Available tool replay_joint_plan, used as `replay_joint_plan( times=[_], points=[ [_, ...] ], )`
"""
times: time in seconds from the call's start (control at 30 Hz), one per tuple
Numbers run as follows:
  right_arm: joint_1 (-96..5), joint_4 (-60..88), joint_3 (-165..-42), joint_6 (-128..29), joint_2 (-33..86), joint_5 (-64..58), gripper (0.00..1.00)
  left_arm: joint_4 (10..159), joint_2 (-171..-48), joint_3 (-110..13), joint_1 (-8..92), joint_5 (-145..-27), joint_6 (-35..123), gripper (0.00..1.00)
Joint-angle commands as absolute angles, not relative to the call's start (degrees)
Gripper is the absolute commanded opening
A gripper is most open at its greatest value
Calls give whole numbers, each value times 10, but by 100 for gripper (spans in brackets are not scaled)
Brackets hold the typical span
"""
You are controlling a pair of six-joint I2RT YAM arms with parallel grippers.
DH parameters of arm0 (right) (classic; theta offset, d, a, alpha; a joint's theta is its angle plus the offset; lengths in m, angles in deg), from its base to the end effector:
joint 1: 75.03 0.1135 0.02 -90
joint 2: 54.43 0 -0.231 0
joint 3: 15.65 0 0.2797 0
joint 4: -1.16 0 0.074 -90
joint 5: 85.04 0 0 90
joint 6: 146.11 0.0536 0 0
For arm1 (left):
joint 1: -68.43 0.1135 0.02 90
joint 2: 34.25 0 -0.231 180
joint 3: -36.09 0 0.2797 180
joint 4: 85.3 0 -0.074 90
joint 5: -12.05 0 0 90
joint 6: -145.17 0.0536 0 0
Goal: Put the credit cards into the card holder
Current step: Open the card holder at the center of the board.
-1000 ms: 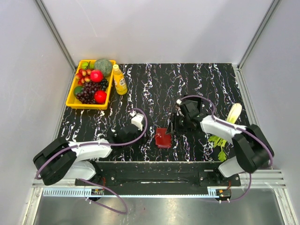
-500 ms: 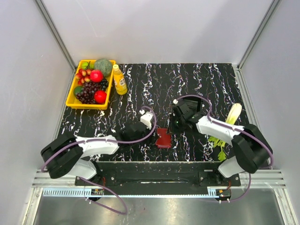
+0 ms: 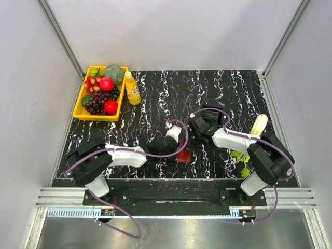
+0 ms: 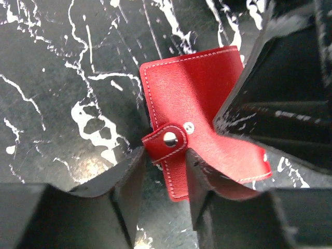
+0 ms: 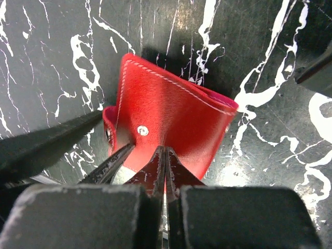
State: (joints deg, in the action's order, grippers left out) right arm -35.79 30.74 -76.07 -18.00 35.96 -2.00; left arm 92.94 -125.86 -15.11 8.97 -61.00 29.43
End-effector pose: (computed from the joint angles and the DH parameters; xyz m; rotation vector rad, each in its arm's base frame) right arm 0.2502 0.2127 0.0951 -0.0724 2.7389 0.5960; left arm 0.1823 -0.2783 0.0790 0.5221 2.2471 -0.4385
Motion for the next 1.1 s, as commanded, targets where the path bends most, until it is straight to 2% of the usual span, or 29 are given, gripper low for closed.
replay_joint_plan(
  times=[0.0,0.1,0.5,0.53,0.57,0.6,0.7,0.9,1.0,1.07],
  points=[
    [-350,291,-767,-172,360,-11,0,915,-1288,-166,84,-570,286,35],
    [-350,291,-766,-171,361,-11,0,927,-1286,-158,84,-570,275,24],
    [-349,290,-761,-172,371,-9,1,921,-1272,-149,93,-535,256,8],
    [-349,290,-761,-173,372,-9,1,927,-1268,-147,96,-540,255,11],
    [-349,290,-761,-172,372,-11,1,931,-1264,-144,99,-541,251,21],
    [-349,290,-761,-172,373,-12,1,936,-1261,-142,101,-539,246,34],
    [-350,289,-763,-173,375,-15,2,955,-1251,-132,110,-544,241,41],
    [-348,290,-764,-173,374,-17,2,969,-1262,-143,119,-556,251,32],
    [-348,288,-763,-173,374,-19,2,992,-1268,-142,121,-568,251,38],
    [-348,287,-762,-171,375,-21,2,997,-1274,-147,123,-579,252,38]
  ],
)
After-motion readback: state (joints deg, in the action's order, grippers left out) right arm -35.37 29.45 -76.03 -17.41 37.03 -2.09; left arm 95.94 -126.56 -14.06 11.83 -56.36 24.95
